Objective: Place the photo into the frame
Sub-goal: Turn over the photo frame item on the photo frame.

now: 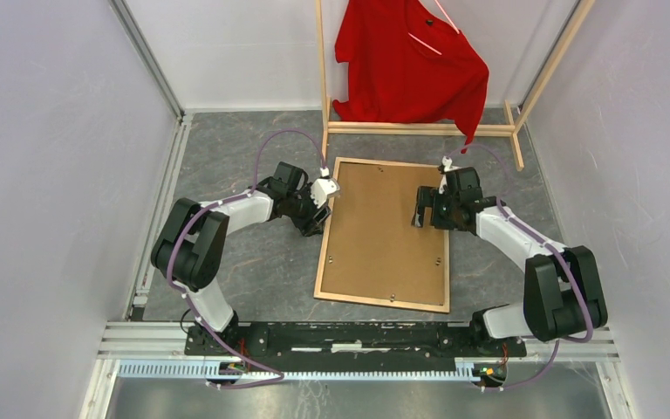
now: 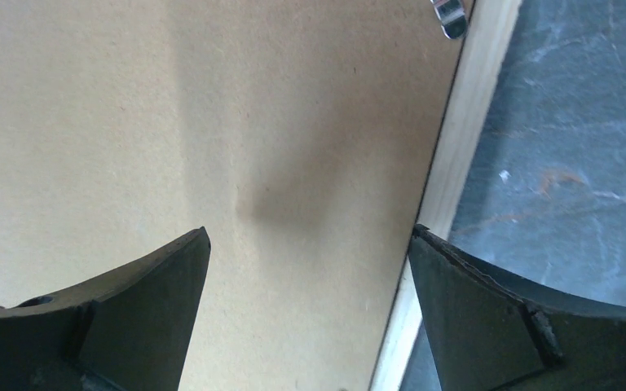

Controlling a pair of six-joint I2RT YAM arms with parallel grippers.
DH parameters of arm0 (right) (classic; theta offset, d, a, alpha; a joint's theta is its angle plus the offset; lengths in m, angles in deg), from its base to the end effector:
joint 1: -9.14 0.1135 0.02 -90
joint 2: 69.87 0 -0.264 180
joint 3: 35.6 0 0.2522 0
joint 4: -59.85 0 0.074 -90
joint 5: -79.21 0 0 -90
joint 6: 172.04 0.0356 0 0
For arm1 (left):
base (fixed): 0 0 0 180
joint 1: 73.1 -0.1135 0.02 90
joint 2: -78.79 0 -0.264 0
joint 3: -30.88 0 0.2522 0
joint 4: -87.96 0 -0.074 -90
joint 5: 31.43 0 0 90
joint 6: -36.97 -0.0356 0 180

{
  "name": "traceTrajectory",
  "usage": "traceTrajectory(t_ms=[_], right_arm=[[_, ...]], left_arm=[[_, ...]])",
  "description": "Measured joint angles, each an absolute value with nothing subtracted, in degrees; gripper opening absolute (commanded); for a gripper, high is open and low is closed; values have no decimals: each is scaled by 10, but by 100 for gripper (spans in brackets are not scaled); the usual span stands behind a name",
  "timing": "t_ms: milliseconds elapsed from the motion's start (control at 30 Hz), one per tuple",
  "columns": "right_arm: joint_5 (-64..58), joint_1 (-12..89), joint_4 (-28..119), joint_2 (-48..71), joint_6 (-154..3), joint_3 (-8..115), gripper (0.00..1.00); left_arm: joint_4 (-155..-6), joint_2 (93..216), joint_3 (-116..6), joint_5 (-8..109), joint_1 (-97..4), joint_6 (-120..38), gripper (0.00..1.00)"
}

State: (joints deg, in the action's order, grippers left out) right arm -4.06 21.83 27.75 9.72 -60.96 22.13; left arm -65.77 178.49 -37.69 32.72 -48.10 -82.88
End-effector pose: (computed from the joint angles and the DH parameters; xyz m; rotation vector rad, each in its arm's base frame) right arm 0.2632 0.0635 0.1908 0.1377 2.5430 0.3838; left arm 0.2993 -0.1567 0.1540 1.3031 2.1463 -0.5434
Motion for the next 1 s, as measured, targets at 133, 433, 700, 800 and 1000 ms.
traceTrajectory(t_ms=[133, 433, 700, 800, 1000], right_arm=[[-82, 229, 241, 97, -624, 234, 98], [-124, 238, 213, 75, -652, 294, 98], [-48, 253, 276, -72, -653, 235, 76], [-50, 302, 275, -118, -652, 213, 29], [-74, 448, 282, -222, -593, 89, 0]], left_arm=[[-657, 1785, -377, 327, -481, -829, 67], [-644, 1783, -378, 326, -480, -829, 70], [-601, 1777, -390, 323, -480, -829, 73], [-591, 1775, -397, 319, -480, -829, 73], [-578, 1772, -403, 315, -479, -829, 73]])
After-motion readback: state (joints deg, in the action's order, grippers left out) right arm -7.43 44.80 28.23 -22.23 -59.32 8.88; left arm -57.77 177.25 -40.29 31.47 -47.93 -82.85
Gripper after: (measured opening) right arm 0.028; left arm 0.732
